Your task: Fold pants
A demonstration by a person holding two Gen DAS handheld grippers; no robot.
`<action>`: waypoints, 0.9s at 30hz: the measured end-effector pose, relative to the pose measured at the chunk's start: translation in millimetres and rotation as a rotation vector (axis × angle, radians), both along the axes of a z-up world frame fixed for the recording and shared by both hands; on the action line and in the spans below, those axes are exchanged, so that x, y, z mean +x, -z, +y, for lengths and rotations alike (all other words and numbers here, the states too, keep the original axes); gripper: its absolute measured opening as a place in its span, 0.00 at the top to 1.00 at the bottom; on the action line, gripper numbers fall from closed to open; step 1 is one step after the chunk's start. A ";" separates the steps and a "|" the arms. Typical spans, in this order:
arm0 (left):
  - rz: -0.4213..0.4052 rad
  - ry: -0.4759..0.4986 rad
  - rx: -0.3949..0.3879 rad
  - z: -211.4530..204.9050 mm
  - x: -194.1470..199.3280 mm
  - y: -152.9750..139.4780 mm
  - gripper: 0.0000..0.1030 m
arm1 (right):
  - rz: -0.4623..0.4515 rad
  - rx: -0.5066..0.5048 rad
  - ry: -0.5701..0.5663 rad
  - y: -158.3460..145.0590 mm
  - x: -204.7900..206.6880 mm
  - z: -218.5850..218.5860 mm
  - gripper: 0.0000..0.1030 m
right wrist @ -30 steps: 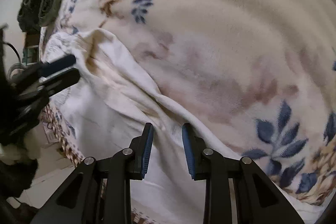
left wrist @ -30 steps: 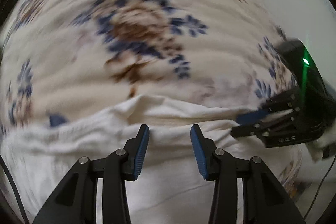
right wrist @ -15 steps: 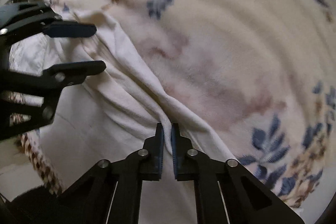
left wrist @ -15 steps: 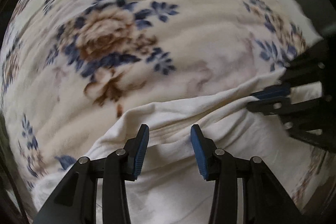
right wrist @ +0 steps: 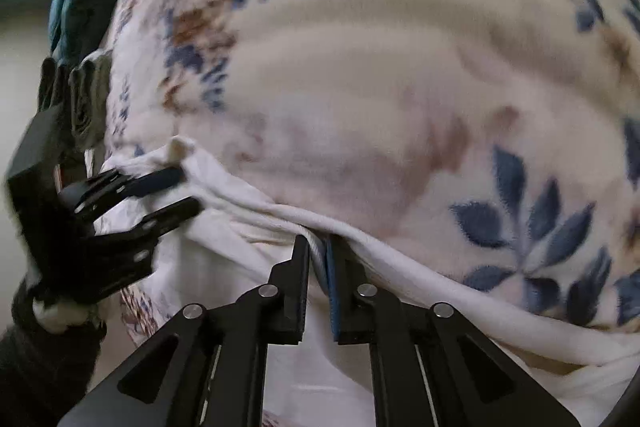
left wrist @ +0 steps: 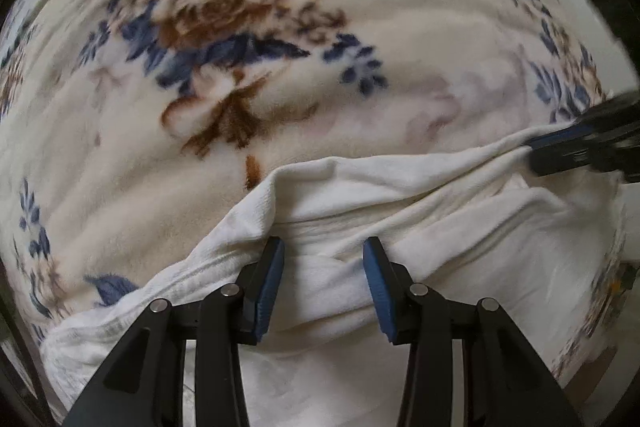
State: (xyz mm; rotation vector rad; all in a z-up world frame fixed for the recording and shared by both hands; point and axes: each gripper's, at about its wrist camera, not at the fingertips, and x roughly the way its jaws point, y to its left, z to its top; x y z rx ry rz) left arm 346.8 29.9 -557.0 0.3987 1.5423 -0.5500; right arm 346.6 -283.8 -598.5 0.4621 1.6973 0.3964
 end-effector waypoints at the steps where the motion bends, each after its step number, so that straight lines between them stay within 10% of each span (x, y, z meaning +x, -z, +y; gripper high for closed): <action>1: -0.007 0.017 0.008 -1.0 -2.8 -1.9 0.63 | -0.011 -0.019 -0.018 -8.4 0.4 -1.8 0.76; 4: -0.015 0.011 0.011 -17.5 -4.0 -5.3 0.63 | -0.081 -0.082 -0.112 -38.1 -6.7 -9.7 0.53; 10: -0.009 0.002 0.040 -32.1 -0.8 0.6 0.63 | -0.122 -0.325 -0.400 -27.4 -21.4 -9.7 0.53; 11: -0.013 -0.004 0.044 -33.9 -1.5 -0.3 0.63 | -0.128 -0.349 -0.446 -20.9 -24.9 -3.8 0.55; 13: -0.033 -0.020 0.035 -40.0 -1.5 -7.5 0.63 | -0.172 -0.474 -0.514 -12.3 -31.6 6.2 0.90; 19: -0.182 -0.256 -0.114 -21.3 -12.2 -61.3 0.53 | -0.227 -0.448 -0.173 -27.4 -38.7 -27.4 0.92; 22: -0.238 -0.411 -0.090 8.0 -16.8 -62.0 0.53 | -0.071 -0.379 -0.070 4.8 -29.6 -40.2 0.91; 27: -0.299 -0.594 0.011 57.8 -34.6 -69.6 0.53 | -0.168 -0.377 -0.058 -42.6 -3.8 -24.6 0.77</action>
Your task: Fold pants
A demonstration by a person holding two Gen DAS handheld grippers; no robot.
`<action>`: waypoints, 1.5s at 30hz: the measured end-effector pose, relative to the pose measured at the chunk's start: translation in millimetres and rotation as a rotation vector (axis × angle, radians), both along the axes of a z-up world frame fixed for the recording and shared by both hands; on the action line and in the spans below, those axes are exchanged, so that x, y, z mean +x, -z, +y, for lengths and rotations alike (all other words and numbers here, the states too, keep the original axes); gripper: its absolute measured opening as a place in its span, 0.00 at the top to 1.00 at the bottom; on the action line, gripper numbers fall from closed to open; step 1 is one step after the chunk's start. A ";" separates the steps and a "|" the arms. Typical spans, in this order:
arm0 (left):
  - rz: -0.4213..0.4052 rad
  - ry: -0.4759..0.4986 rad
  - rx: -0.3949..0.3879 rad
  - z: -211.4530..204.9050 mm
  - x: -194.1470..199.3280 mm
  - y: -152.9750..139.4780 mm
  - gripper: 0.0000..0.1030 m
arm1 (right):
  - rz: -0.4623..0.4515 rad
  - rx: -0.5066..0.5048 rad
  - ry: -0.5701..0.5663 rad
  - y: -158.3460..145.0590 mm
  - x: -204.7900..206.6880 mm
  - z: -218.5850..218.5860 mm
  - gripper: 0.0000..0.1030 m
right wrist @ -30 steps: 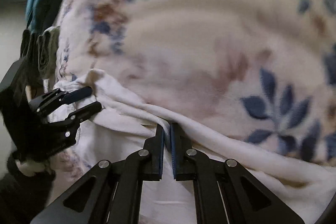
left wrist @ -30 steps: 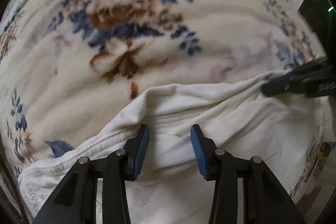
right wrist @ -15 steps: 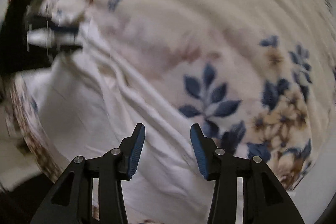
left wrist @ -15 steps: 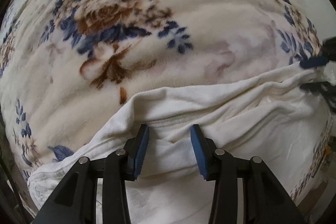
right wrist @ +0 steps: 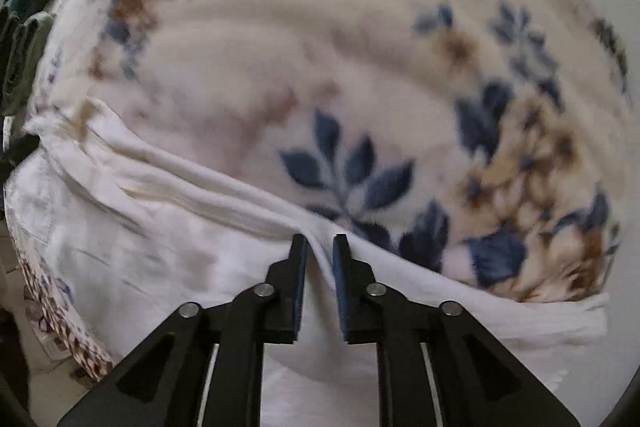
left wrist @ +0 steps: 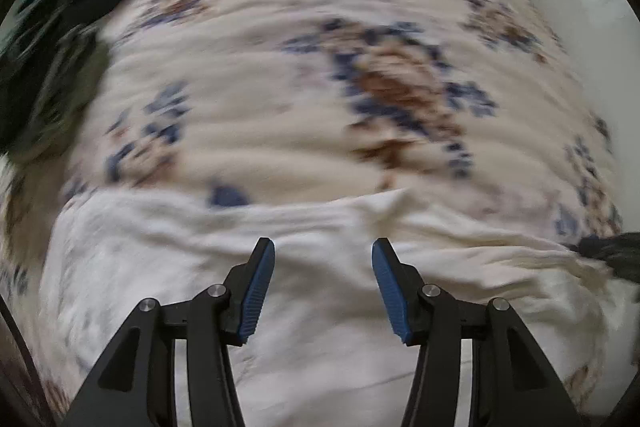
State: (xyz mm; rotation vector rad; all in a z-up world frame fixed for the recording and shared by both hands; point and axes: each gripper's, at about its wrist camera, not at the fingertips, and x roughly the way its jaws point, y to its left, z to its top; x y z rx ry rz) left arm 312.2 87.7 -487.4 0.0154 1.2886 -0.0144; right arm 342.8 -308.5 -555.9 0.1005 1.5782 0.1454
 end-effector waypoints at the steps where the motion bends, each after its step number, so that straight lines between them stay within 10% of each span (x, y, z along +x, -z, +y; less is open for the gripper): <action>1: -0.002 -0.014 0.002 9.2 -4.4 -0.2 0.53 | -0.042 0.025 -0.018 -13.9 2.3 9.1 0.66; 3: 0.008 -0.057 0.005 29.7 -12.1 3.3 0.53 | -0.098 0.105 -0.107 -37.3 9.2 42.8 0.44; 8: 0.057 -0.115 -0.009 56.4 -20.1 16.2 0.53 | -0.055 0.167 -0.452 -20.2 8.0 151.2 0.42; 10: 0.055 -0.119 -0.012 61.2 -19.1 16.5 0.53 | -0.017 0.091 -0.570 9.2 11.6 188.5 0.45; 11: 0.053 -0.118 -0.017 62.4 -17.8 15.6 0.53 | 0.021 0.094 -0.585 25.6 19.3 197.7 0.66; 12: 0.049 -0.117 -0.028 63.9 -15.1 14.7 0.53 | 0.053 0.113 -0.557 33.0 24.5 197.4 0.95; 18: 0.091 -0.060 -0.146 52.0 6.0 18.2 0.53 | 0.173 0.386 -0.078 49.6 66.6 108.6 0.97; 24: 0.208 0.113 -0.179 -3.9 30.8 45.4 0.50 | 0.149 0.337 -0.038 52.2 82.1 80.5 0.99; 26: 0.191 0.165 -0.108 -18.8 38.6 54.5 0.50 | 0.131 0.335 -0.146 27.3 70.5 86.4 0.94; 28: 0.187 0.166 -0.072 -21.8 48.8 64.2 0.50 | 0.112 0.287 -0.230 7.5 58.9 87.5 0.50; 30: 0.186 0.141 -0.068 -19.0 56.9 69.1 0.49 | 0.104 0.226 -0.298 0.6 34.4 88.8 0.28; 33: 0.177 0.113 -0.049 -14.1 68.9 71.0 0.47 | 0.147 0.162 -0.335 16.9 13.9 84.5 0.28; 35: 0.187 0.109 -0.054 -13.1 71.4 73.9 0.47 | 0.155 0.143 -0.321 28.2 6.8 80.2 0.39; 36: 0.187 0.114 -0.050 -13.5 71.2 74.8 0.47 | 0.157 0.156 -0.301 34.3 4.5 78.0 0.80; 37: 0.183 0.125 -0.039 -15.0 69.6 74.9 0.46 | 0.176 0.190 -0.242 39.8 3.9 72.2 0.96; 45: 0.152 0.097 -0.097 -7.5 60.2 42.8 0.47 | 0.143 0.222 -0.017 59.9 20.3 55.5 0.97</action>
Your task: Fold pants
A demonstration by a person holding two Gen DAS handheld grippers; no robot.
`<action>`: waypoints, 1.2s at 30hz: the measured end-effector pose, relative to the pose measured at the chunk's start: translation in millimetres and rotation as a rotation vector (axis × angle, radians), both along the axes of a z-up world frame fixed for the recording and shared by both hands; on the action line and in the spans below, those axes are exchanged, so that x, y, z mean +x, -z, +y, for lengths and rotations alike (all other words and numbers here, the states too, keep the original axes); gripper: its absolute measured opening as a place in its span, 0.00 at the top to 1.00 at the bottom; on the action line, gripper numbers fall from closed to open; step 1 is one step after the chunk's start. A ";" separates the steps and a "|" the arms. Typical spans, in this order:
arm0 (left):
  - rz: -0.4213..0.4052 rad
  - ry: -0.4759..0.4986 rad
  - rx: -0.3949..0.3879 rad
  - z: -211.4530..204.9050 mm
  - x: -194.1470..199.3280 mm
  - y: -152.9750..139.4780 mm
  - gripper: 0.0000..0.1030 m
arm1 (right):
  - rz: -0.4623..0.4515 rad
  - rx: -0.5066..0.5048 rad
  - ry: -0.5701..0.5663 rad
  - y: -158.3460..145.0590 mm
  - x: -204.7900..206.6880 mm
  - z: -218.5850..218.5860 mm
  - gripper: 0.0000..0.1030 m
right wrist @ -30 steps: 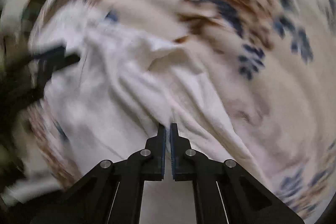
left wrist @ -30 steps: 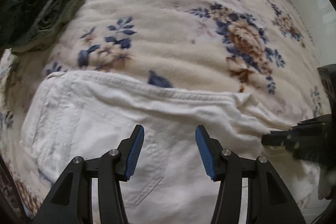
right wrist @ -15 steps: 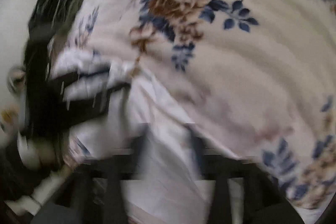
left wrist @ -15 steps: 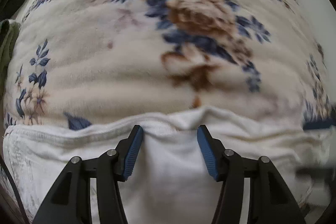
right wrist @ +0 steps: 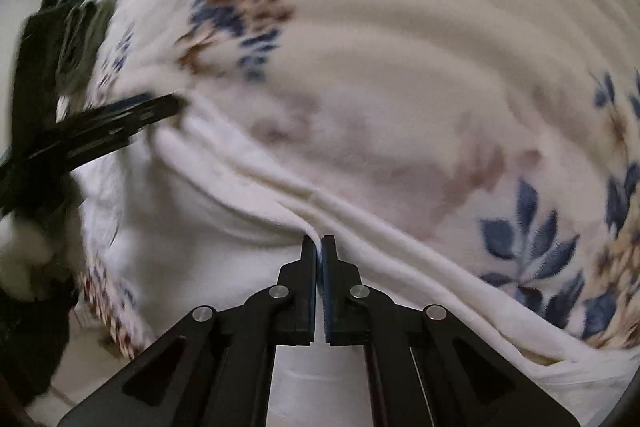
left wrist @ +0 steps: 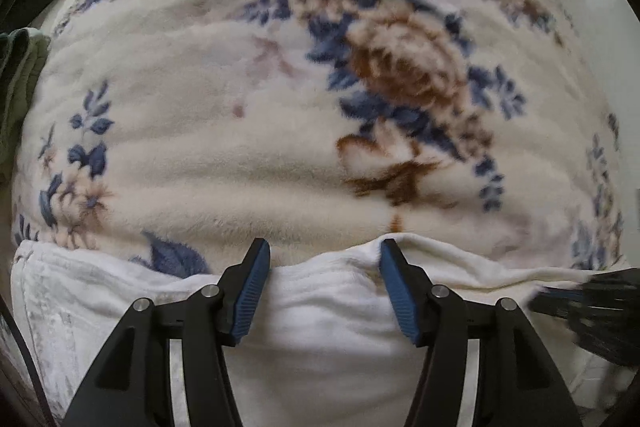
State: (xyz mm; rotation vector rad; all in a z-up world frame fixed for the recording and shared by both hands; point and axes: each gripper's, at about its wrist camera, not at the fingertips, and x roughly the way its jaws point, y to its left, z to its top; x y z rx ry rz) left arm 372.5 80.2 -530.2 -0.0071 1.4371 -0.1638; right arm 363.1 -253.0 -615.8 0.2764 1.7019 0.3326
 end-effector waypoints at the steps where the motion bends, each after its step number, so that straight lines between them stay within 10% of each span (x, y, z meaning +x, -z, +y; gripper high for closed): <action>1: -0.019 -0.008 -0.013 2.5 -4.3 -11.3 0.47 | 0.020 0.014 0.049 6.4 2.8 -4.9 0.97; 8: -0.030 0.012 -0.061 -2.2 -33.1 -26.8 0.46 | 0.177 0.155 0.331 42.1 7.3 -37.3 0.97; 17: 0.022 -0.013 0.045 -9.6 4.5 31.5 0.41 | 0.107 0.077 0.250 13.9 9.5 -32.4 0.92; 23: -0.053 -0.015 0.013 -10.1 -15.6 -30.5 0.41 | -0.146 0.092 0.354 -62.1 -32.3 -92.0 0.30; 36: -0.090 0.115 0.034 -124.4 -74.1 -44.0 0.41 | -0.152 -0.407 0.203 -93.1 -109.4 -249.7 0.26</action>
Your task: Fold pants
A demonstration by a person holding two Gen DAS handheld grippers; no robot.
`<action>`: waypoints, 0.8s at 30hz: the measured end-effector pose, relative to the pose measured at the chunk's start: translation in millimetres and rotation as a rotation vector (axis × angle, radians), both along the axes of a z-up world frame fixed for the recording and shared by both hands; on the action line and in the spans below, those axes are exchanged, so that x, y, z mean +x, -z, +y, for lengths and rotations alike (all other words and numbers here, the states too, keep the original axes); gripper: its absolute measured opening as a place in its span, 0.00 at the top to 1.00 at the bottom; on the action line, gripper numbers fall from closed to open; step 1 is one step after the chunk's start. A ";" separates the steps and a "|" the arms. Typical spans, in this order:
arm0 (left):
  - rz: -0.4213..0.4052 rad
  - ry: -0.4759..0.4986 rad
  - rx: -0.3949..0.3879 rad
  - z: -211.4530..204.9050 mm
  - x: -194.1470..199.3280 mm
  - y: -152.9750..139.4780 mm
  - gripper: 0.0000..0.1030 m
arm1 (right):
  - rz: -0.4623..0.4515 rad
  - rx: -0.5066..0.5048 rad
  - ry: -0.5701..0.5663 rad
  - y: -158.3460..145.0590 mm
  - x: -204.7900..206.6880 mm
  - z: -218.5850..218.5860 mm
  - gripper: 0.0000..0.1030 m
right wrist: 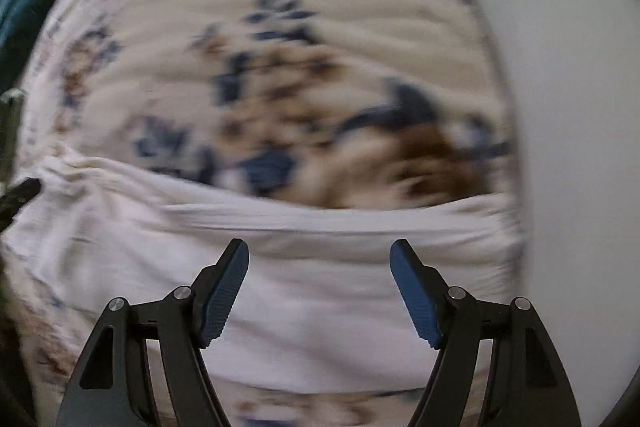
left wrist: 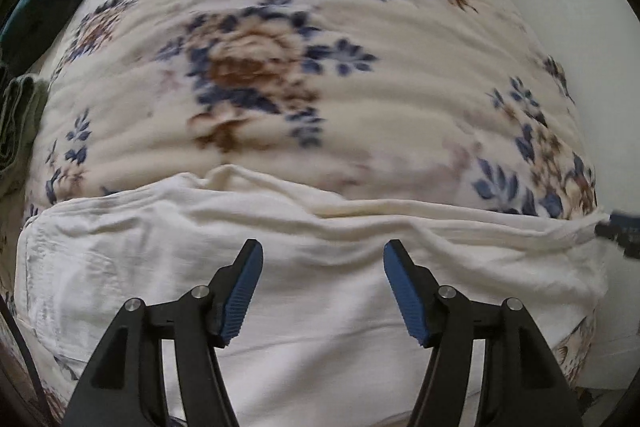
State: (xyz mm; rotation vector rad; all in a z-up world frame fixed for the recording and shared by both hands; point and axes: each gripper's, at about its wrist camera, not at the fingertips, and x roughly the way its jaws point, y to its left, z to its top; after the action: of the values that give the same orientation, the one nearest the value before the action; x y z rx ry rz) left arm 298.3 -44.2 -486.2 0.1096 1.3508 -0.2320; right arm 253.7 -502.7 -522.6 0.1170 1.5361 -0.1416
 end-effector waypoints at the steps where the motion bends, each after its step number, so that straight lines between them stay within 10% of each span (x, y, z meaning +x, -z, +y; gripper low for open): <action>1: -0.005 0.001 0.005 -8.6 -1.4 0.9 0.41 | -0.001 -0.014 -0.012 -0.1 -0.1 -9.3 0.26; 5: -0.010 -0.044 0.004 -30.9 -6.2 5.1 0.41 | 0.069 -0.064 0.125 7.1 -4.9 -68.3 0.26; 13: -0.010 -0.026 -0.035 -75.8 -38.1 3.1 0.41 | 0.012 0.197 0.329 24.2 -45.9 -129.2 0.29; 16: -0.020 -0.062 -0.016 -63.7 -45.4 0.8 0.41 | -0.016 0.206 0.238 28.9 -43.6 -109.2 0.52; 18: -0.032 -0.107 -0.002 -50.1 -48.0 -1.1 0.41 | -0.025 0.171 0.220 30.7 -41.1 -97.3 0.93; 24: -0.023 -0.226 0.025 -11.1 -46.1 1.6 0.41 | -0.203 -0.021 0.285 -14.5 -40.5 -91.3 0.94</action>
State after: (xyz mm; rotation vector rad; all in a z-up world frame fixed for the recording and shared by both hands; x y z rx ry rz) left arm 252.3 -55.3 -487.8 -0.0193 1.3315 -0.0238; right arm 213.3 -593.9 -508.1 0.3242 1.3092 -0.3607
